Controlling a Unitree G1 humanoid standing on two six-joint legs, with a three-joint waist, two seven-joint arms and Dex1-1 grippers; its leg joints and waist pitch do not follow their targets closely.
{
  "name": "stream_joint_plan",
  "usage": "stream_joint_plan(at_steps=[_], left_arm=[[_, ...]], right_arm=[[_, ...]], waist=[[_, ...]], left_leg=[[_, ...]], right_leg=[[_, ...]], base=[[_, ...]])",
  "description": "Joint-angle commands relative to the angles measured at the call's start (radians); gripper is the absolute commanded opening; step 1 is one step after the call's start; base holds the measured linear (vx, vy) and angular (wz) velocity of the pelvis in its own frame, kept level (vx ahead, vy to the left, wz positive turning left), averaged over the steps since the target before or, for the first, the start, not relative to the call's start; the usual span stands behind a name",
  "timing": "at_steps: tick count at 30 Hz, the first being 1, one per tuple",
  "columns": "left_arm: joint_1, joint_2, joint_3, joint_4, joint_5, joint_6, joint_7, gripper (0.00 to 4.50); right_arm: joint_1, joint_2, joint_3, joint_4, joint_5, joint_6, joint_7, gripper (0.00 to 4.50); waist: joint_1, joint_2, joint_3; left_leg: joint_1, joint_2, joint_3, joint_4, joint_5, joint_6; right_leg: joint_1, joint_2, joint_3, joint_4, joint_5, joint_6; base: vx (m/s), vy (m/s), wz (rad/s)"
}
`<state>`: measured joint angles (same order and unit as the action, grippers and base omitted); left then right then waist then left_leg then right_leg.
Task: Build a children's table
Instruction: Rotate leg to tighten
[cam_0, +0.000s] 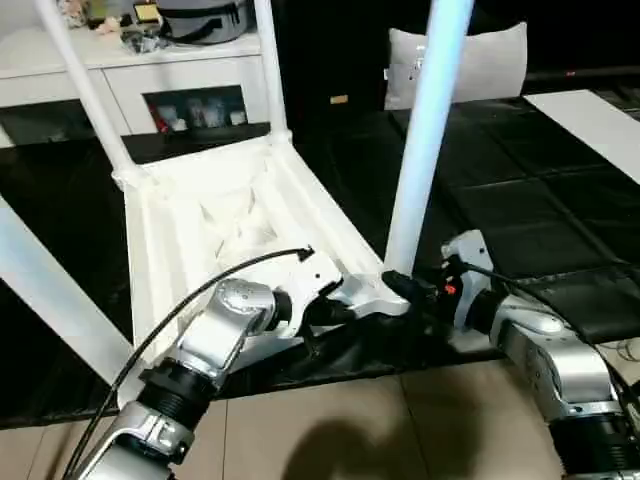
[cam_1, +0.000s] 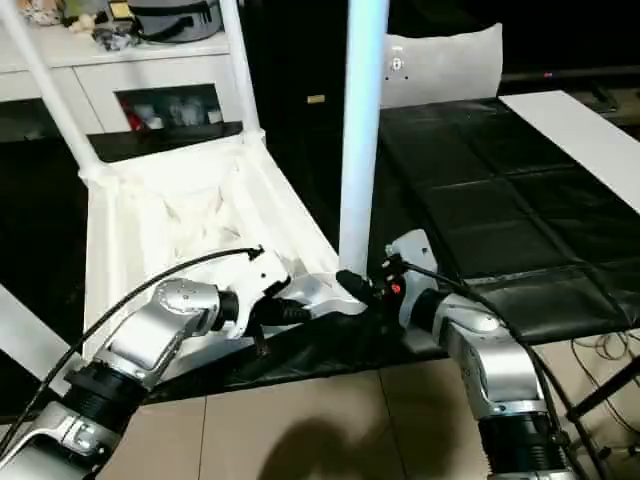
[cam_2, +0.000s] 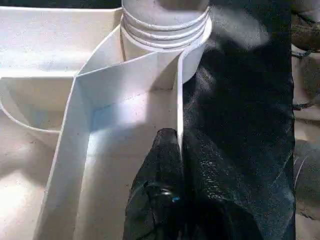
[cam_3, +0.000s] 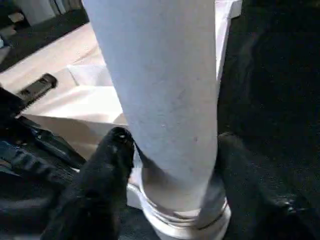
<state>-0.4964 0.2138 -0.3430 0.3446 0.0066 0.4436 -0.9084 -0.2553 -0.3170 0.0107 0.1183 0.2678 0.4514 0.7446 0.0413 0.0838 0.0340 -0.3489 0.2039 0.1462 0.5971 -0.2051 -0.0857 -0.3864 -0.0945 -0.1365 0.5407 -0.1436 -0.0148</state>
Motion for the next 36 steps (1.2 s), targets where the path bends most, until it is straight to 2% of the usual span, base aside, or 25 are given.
stream_joint_plan(at_steps=[1, 4, 6, 9, 10, 12, 14, 16, 18, 20, 22, 28, 36], left_arm=[[-0.020, 0.015, -0.003, -0.001, 0.012, -0.031, 0.001, 0.00], [-0.014, 0.041, -0.015, -0.007, 0.013, -0.049, -0.028, 0.00], [-0.011, 0.060, -0.022, -0.009, 0.014, -0.061, -0.052, 0.00], [-0.008, 0.103, -0.043, -0.013, 0.018, -0.090, -0.111, 0.00], [-0.007, 0.112, -0.047, -0.014, 0.019, -0.098, -0.126, 0.00], [-0.006, 0.138, -0.063, -0.018, 0.022, -0.118, -0.163, 0.00], [-0.006, 0.172, -0.086, -0.020, 0.032, -0.150, -0.207, 0.00], [-0.004, 0.190, -0.092, -0.026, 0.025, -0.172, -0.245, 0.00], [-0.005, 0.196, -0.093, -0.029, 0.020, -0.177, -0.260, 0.00], [-0.009, 0.215, -0.106, -0.030, 0.018, -0.196, -0.296, 0.00], [-0.015, 0.236, -0.123, -0.027, 0.025, -0.214, -0.329, 0.00], [-0.025, 0.248, -0.130, -0.002, 0.031, -0.244, -0.349, 0.00], [-0.027, 0.250, -0.131, 0.004, 0.027, -0.252, -0.355, 0.00]], right_arm=[[0.029, -0.015, 0.056, -0.016, 0.027, 0.010, 0.087, 3.05], [0.031, -0.063, 0.044, -0.023, 0.041, -0.009, 0.144, 3.28], [0.030, -0.094, 0.033, -0.030, 0.053, -0.014, 0.186, 3.51], [0.029, -0.145, 0.023, -0.045, 0.072, -0.012, 0.255, 3.84], [0.029, -0.154, 0.025, -0.047, 0.073, -0.014, 0.266, 3.91], [0.028, -0.175, 0.032, -0.055, 0.074, -0.021, 0.295, 3.96], [0.027, -0.198, 0.043, -0.065, 0.082, -0.031, 0.340, 4.05], [0.028, -0.214, 0.051, -0.082, 0.113, -0.021, 0.400, 4.05], [0.028, -0.220, 0.055, -0.089, 0.127, -0.015, 0.428, 3.67], [0.016, -0.225, 0.069, -0.074, 0.129, -0.015, 0.458, 3.64], [-0.001, -0.220, 0.085, -0.049, 0.116, -0.016, 0.464, 3.38], [-0.018, -0.212, 0.110, -0.040, 0.130, -0.004, 0.493, 2.89], [-0.057, -0.191, 0.123, 0.030, 0.090, -0.054, 0.470, 2.29]], waist=[[-0.001, -0.014, -0.042], [0.005, -0.014, -0.045], [0.014, -0.017, -0.048], [0.024, -0.016, -0.052], [0.025, -0.019, -0.054], [0.034, -0.018, -0.059], [0.042, -0.021, -0.060], [0.057, -0.023, -0.065], [0.066, -0.022, -0.062], [0.074, -0.023, -0.059], [0.078, -0.022, -0.058], [0.078, -0.023, -0.058], [0.081, -0.027, -0.061]], left_leg=[[0.005, 0.003, -0.003, -0.081, -0.386, 0.058], [-0.001, 0.006, -0.001, -0.082, -0.341, 0.069], [-0.007, 0.010, 0.001, -0.084, -0.300, 0.078], [-0.012, 0.016, 0.001, -0.084, -0.243, 0.086], [-0.013, 0.016, 0.002, -0.083, -0.231, 0.089], [-0.012, 0.019, 0.004, -0.079, -0.173, 0.098], [-0.013, 0.020, 0.005, -0.076, -0.148, 0.105], [-0.020, 0.019, 0.008, -0.069, -0.092, 0.115], [-0.018, 0.019, 0.012, -0.066, -0.091, 0.120], [-0.015, 0.020, 0.013, -0.068, -0.110, 0.110], [-0.012, 0.020, 0.013, -0.073, -0.136, 0.090], [-0.009, 0.021, 0.012, -0.074, -0.144, 0.073], [-0.010, 0.020, 0.014, -0.070, -0.117, 0.076]], right_leg=[[0.034, -0.051, 0.019, -0.099, -0.600, -0.022], [0.038, -0.054, 0.026, -0.091, -0.560, -0.042], [0.043, -0.056, 0.031, -0.083, -0.524, -0.056], [0.047, -0.057, 0.038, -0.069, -0.452, -0.087], [0.049, -0.057, 0.039, -0.067, -0.435, -0.093], [0.050, -0.057, 0.046, -0.052, -0.355, -0.123], [0.049, -0.058, 0.049, -0.045, -0.328, -0.139], [0.051, -0.057, 0.054, -0.030, -0.268, -0.156], [0.047, -0.055, 0.055, -0.028, -0.264, -0.163], [0.044, -0.056, 0.056, -0.032, -0.312, -0.149], [0.042, -0.054, 0.059, -0.032, -0.351, -0.140], [0.042, -0.054, 0.062, -0.032, -0.362, -0.138], [0.042, -0.055, 0.063, -0.027, -0.339, -0.149]], base=[[0.000, 0.000, 0.00], [0.000, 0.000, 0.00], [0.000, 0.000, 0.00], [0.000, 0.000, 0.00], [0.000, 0.000, 0.00], [0.000, 0.000, 0.00], [0.000, 0.000, 0.00], [0.000, 0.000, 0.00], [0.000, 0.000, 0.00], [0.000, 0.000, 0.00], [0.000, 0.000, 0.00], [0.000, 0.000, 0.00], [0.000, 0.000, 0.00]])
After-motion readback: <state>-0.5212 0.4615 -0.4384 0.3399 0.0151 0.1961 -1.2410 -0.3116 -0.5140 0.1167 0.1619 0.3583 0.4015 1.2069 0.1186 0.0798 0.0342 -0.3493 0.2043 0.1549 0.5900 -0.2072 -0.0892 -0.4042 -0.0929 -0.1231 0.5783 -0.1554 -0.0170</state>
